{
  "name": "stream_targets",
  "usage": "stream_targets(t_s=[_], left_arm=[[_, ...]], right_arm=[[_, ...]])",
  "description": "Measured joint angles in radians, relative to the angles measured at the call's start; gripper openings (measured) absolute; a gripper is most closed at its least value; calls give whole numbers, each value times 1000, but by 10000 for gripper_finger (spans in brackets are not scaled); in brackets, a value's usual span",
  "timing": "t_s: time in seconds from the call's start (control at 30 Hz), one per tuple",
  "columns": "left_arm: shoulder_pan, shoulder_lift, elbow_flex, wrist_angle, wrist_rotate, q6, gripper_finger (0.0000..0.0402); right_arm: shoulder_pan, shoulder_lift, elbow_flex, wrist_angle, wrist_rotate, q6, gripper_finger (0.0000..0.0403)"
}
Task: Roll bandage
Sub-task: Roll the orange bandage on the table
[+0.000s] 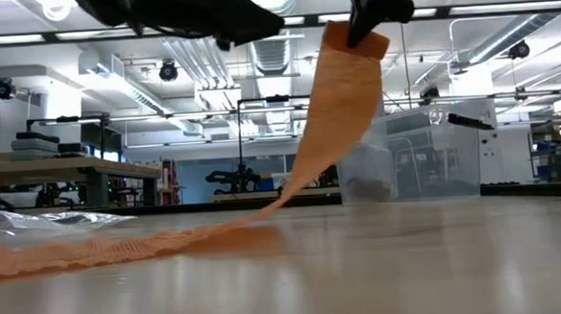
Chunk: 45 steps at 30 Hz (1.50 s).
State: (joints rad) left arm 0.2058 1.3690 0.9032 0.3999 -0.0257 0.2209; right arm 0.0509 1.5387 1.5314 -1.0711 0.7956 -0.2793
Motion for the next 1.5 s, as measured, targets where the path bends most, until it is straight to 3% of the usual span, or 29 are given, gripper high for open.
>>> stream_targets(t_s=[0.1,0.23,0.33,0.63,0.93,1.5], left_arm=[[42,29,90,-74,111,62,221],[119,64,207,-186,164,152,226],[181,98,290,-278,264,164,223],[320,203,439,-351,458,229,221],[323,237,504,-501,462,373,217],[325,212,508,-546,446,372,76]], right_arm=[[-37,24,30,44,-3,-92,36],[-105,59,90,120,-27,-205,36],[-161,92,159,145,-94,-263,36],[-271,205,345,157,-214,-307,36],[-276,264,436,156,-255,-361,37],[-274,264,436,113,-258,-332,44]])
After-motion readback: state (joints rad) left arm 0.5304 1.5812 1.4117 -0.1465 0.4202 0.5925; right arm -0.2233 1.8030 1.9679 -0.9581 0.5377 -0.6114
